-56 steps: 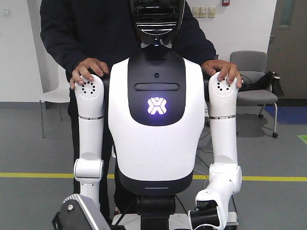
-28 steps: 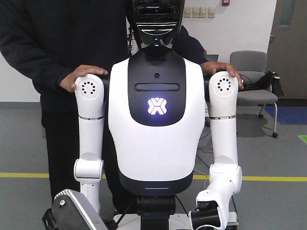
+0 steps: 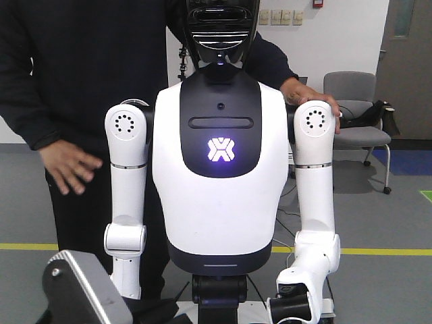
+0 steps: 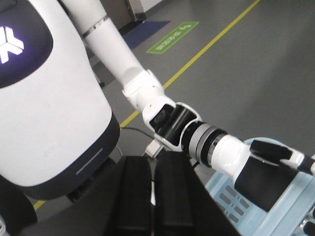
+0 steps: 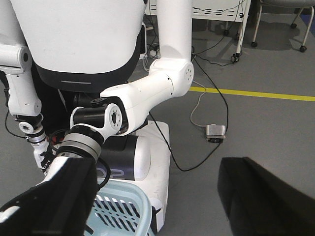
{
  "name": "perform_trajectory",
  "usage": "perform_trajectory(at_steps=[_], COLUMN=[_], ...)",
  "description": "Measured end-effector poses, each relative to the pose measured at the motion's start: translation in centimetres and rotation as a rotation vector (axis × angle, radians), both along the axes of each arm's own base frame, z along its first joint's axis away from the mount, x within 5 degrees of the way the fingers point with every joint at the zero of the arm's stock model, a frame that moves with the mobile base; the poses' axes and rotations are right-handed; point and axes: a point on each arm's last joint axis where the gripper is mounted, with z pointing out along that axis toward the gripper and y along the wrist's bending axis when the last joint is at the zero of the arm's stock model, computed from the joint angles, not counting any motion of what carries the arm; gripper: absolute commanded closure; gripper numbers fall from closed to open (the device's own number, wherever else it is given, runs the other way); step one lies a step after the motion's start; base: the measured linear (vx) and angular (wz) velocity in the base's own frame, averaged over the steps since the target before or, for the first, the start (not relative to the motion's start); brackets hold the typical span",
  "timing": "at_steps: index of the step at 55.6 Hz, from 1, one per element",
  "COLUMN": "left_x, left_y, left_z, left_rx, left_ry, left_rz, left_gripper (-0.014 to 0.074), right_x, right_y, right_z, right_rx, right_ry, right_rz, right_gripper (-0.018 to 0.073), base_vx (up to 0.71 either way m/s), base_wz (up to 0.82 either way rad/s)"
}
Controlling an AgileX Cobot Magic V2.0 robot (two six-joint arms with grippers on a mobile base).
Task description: Pick snacks and fruit into basket
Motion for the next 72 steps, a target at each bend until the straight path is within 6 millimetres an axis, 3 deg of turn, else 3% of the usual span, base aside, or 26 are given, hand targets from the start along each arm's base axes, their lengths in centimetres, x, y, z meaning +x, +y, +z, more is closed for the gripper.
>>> perform_trajectory(at_steps=[2, 9, 22, 35, 42, 54, 72], left_x=[-0.2, -0.6, -1.4, -4.8, -6.6, -7.6, -7.6], left_y=[0.2, 1.4, 7.5, 13.9, 15.7, 16.5, 16.6], left_z=[0.4, 0.9, -0.3, -0.2, -0.6, -2.2, -2.3], left_rx=[-0.008, -0.014, -0.176, -0.271, -0.286, -0.274, -0.272], left_ry=[-0.015, -0.036, 0.027, -0.043, -0.103, -0.103, -0.097], left_rz=[-0.013, -0.022, 0.201, 0.484, 0.606, 0.689, 0.690], left_gripper=[0.0610, 0.0608, 0.0606, 0.0605, 0.0605, 0.0605, 0.0605], right_x=[0.0, 0.0, -0.1, -0.1, -0.1, -0.1, -0.1], right_y=[0.0, 0.0, 0.0, 0.0, 0.0, 0.0, 0.0], right_z=[0.0, -0.1, -0.2, -0.2, -0.2, -0.2, -0.2], right_rx=[0.000, 0.000, -0.001, -0.001, -0.002, -0.002, -0.002], right_ry=[0.000, 0.008, 0.022, 0.023, 0.025, 0.025, 0.025], right_rz=[0.000, 0.000, 0.001, 0.001, 0.001, 0.001, 0.001], right_gripper=[-0.0004, -0.0004, -0.0004, -0.0004, -0.0004, -0.0004, -0.0004], base_vx=[0.00, 0.00, 0.00, 0.00, 0.00, 0.00, 0.00], base_wz=[0.00, 0.00, 0.00, 0.00, 0.00, 0.00, 0.00])
